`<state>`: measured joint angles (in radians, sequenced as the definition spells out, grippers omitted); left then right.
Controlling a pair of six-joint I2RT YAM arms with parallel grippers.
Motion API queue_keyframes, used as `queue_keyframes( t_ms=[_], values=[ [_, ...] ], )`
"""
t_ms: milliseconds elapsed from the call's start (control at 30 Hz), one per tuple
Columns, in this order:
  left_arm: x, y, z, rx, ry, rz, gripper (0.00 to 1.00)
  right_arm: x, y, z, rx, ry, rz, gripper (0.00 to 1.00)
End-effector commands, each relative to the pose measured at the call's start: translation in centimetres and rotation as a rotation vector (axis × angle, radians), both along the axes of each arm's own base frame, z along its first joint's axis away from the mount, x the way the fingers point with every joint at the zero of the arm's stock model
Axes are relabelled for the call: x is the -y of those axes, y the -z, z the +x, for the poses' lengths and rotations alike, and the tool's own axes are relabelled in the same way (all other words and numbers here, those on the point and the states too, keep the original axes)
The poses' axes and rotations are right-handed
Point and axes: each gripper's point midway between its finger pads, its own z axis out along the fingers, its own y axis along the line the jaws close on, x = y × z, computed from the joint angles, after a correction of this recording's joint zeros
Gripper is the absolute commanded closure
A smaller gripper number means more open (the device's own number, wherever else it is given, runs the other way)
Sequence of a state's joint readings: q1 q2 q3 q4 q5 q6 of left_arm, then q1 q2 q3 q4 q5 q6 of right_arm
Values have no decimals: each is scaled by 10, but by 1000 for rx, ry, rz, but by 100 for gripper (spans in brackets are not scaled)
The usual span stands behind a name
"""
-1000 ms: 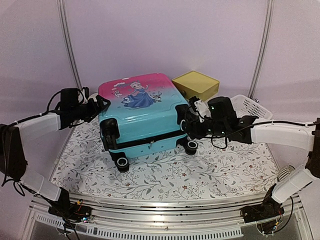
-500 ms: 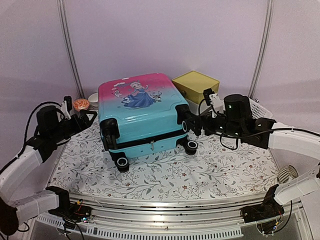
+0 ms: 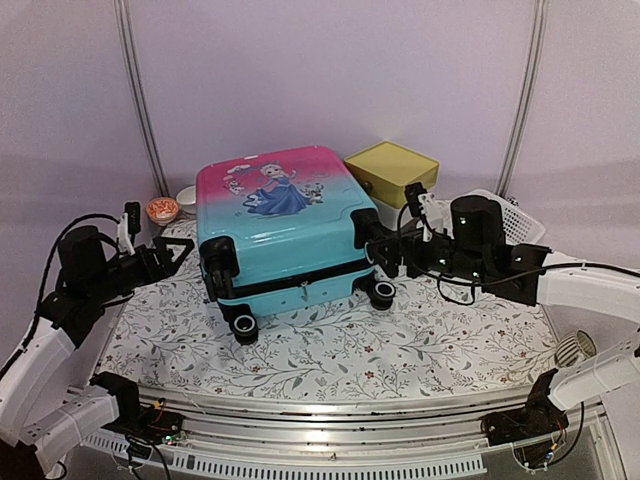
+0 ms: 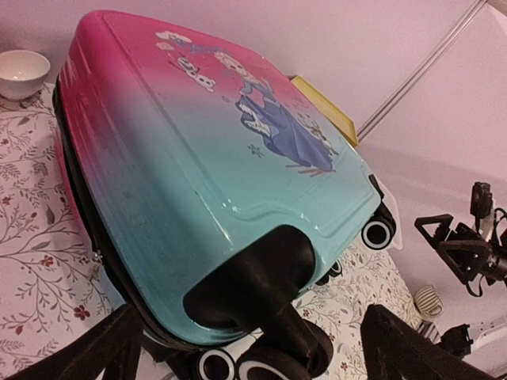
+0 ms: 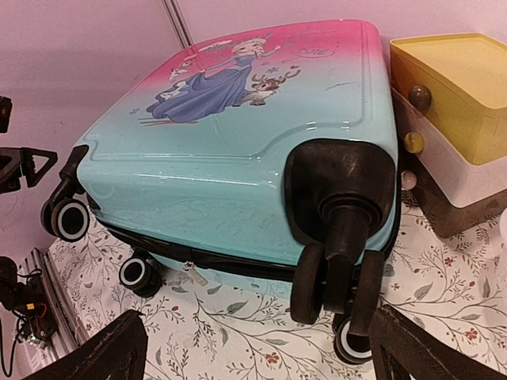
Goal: Open, take out, and arrange the luggage
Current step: Adjust the luggage at the center of the board, then hold the wheels of the luggage.
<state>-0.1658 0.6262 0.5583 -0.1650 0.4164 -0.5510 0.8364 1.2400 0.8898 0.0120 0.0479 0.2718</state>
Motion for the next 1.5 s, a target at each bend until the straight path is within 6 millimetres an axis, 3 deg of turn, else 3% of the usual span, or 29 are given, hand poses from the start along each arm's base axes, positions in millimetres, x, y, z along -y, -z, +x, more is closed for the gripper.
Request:
queue_keyframes(
  t_ms=[0, 200, 367, 567, 967, 1100, 1200, 1467],
  values=[
    [14, 24, -16, -92, 55, -22, 2, -26, -8, -7, 6, -34, 68, 0],
    [38, 51, -26, -185, 97, -13, 2, -70, 11, -20, 24, -77, 27, 0],
    [53, 55, -32, -209, 143, 26, 2, -91, 28, -21, 2, -101, 35, 1],
    [74, 51, -40, -215, 233, 81, 2, -96, 30, -16, -1, -83, 62, 1],
    [106, 43, -53, -268, 264, 190, 2, -85, 30, -3, 24, 11, 52, 0],
    [103, 41, -49, -306, 202, 252, 2, -82, 33, -2, 21, 29, 55, 0],
    [110, 28, -53, -206, 275, 254, 2, -81, 35, -2, 17, 30, 63, 0],
    [64, -14, -65, 104, 119, -12, 2, -79, 42, -4, -4, 36, 80, 0]
  ],
)
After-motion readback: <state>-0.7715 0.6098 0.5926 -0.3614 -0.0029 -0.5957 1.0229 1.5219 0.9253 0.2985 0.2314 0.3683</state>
